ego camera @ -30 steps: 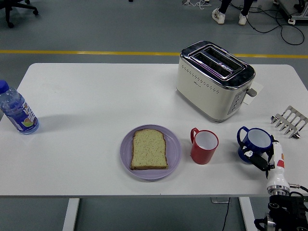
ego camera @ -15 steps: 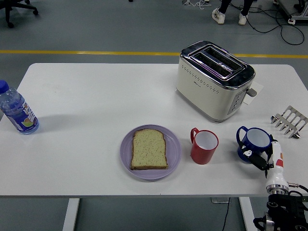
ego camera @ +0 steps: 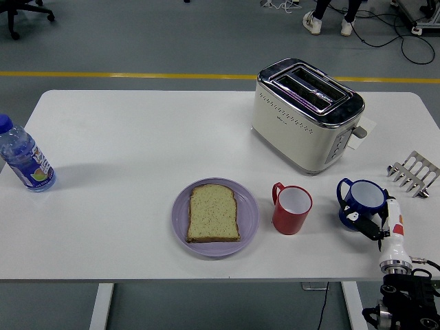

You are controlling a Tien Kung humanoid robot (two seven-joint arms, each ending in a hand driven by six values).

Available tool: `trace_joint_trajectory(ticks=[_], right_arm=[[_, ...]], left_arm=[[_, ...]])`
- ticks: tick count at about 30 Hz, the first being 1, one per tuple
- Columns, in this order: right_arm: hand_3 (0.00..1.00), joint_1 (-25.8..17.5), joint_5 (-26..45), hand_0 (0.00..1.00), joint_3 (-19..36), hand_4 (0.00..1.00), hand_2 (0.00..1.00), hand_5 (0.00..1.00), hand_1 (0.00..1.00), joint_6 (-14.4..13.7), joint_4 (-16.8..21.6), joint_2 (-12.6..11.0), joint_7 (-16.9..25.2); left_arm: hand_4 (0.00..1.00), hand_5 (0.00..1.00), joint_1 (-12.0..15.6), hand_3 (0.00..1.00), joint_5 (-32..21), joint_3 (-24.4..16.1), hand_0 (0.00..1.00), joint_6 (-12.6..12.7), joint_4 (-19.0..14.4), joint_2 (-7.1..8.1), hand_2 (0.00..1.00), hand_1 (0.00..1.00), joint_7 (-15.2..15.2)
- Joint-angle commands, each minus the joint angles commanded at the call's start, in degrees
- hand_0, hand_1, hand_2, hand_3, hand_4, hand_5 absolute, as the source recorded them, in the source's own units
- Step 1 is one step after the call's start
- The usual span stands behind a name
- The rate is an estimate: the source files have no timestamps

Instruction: Pick up the cup,pour liquid into bread,place the cup on the desk

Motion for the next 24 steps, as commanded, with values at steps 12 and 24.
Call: trace_joint_trajectory(ticks=[12,24], right_arm=[[0.884,-0.1,-2.2,0.674,0.3,0.844,0.717,0.002,0.574,0.4,-0.3,0.0,-1.8],[0.988,-0.2,-3.3,0.818,0.9,0.891,0.828,0.002,0.656,0.8,-0.3,0.1,-1.9]], left_arm=[[0.322,0.838,-0.1,0.551,0.1,-0.1,0.635,0.0,0.0,0.0,0.657,0.646,0.0],[0.323,0.838,-0.1,0.552,0.0,-0.2,0.635,0.0,0.0,0.0,0.656,0.645,0.0]])
